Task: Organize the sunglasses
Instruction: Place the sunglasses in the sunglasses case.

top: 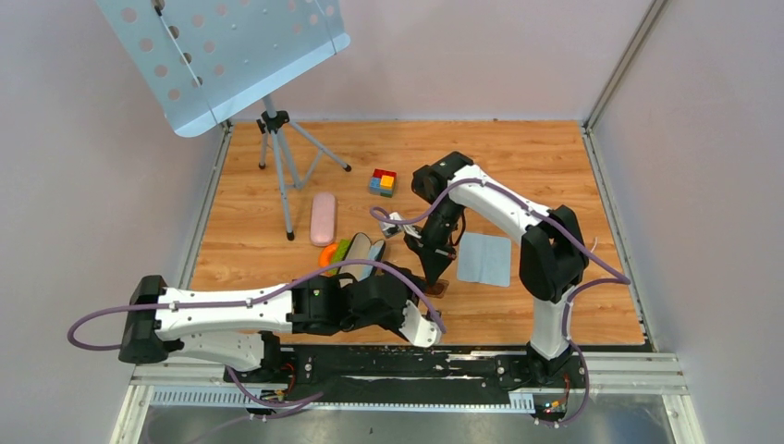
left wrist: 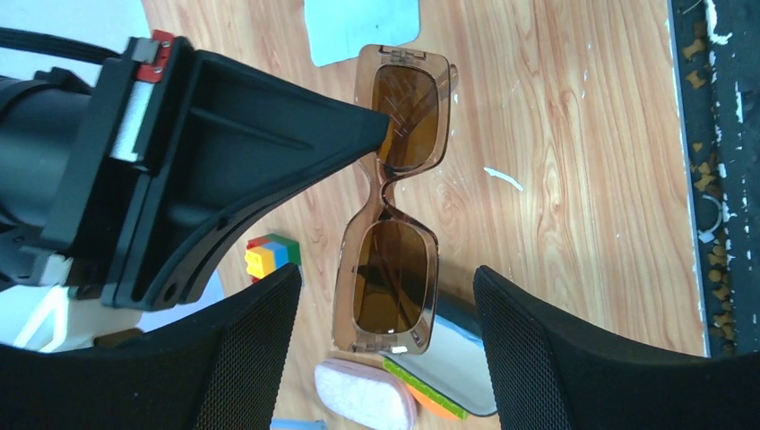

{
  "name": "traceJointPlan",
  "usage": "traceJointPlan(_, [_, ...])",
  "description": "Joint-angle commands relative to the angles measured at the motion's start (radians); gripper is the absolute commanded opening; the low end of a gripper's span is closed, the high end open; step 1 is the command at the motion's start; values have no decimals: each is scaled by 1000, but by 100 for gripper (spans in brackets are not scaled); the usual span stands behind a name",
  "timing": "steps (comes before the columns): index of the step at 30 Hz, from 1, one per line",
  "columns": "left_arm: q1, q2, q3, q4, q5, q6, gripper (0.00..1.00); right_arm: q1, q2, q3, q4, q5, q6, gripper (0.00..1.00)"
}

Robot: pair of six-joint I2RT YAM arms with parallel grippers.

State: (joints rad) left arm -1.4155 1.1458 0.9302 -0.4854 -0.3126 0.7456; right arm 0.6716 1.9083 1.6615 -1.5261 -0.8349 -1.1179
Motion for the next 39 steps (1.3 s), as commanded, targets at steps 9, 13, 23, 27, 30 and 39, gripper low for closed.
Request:
traceJointPlan(9, [-5,85,19,-17,-74,83,65,2,-43,-34,-78,-72,-23,0])
traceJointPlan(13, [-5,103,26,-7,-113,112,61,4,-48,-45,-79,-75,-24,0])
traceJointPlan(23, [-6,144,55,-27,-111,133,59,5,-57,-63,-80,-89,-30,0])
traceJointPlan(27, [-7,151,68,-35,-111,122,48,6,-61,-69,-79,-91,-31,0])
traceJointPlan(30, [-7,148,71,-46,-110,109,41,5,-66,-74,-78,-96,-34,2])
traceJointPlan(39, [-7,104,52,-87,-91,-12,33,-28,-100,-5,-78,-131,-9,34])
